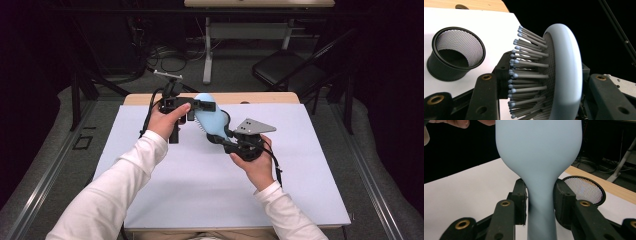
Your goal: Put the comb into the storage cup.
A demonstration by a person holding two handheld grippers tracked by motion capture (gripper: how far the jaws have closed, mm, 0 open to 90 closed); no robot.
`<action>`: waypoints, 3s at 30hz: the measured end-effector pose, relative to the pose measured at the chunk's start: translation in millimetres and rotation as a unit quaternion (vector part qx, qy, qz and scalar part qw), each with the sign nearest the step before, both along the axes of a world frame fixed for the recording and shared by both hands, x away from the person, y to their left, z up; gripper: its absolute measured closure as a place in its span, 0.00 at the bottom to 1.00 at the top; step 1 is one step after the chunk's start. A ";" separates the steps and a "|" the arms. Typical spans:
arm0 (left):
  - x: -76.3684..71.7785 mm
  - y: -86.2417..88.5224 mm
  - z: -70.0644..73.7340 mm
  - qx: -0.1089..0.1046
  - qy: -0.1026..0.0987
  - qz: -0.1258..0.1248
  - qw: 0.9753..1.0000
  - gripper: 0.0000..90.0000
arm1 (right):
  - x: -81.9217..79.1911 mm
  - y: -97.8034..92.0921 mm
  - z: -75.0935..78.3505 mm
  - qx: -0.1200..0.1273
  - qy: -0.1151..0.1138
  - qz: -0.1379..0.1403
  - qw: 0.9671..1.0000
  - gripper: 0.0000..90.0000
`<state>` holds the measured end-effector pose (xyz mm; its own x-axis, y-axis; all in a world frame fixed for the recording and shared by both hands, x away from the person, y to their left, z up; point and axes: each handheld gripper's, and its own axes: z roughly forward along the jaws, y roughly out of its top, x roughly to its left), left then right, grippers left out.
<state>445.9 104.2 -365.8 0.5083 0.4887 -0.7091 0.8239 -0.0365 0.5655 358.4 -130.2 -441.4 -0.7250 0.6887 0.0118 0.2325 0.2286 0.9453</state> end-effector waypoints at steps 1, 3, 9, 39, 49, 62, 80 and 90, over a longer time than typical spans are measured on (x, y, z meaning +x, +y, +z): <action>0.2 0.0 -0.1 0.001 0.000 -0.001 1.000 0.54 | 0.0 0.0 0.0 0.000 0.000 0.000 1.000 0.73; 0.4 -0.2 -0.5 0.003 0.000 -0.001 1.000 0.54 | 0.3 0.0 -0.3 -0.002 0.001 0.001 1.000 0.73; 1.0 -0.6 -1.4 0.000 0.001 -0.002 1.000 0.55 | 0.3 0.4 -0.5 -0.002 0.002 0.000 1.000 0.71; 3.9 4.3 -2.1 0.004 -0.006 0.011 1.000 0.55 | 2.8 1.6 0.0 -0.008 0.010 -0.009 1.000 0.48; 5.5 8.4 -1.4 0.005 -0.007 0.019 1.000 0.55 | 4.0 -0.5 3.5 0.009 0.005 -0.009 1.000 0.44; 8.1 15.2 -0.7 0.005 -0.009 0.035 0.999 0.55 | 7.6 -4.3 4.9 0.019 0.021 -0.011 1.000 0.27; 10.7 22.1 -1.4 0.005 -0.008 0.044 0.999 0.55 | 8.9 -1.3 5.1 0.003 0.036 -0.033 0.999 0.00; 10.8 25.1 -0.6 0.003 -0.008 0.047 0.999 0.55 | 8.3 -1.7 7.4 0.000 0.039 -0.029 0.999 0.00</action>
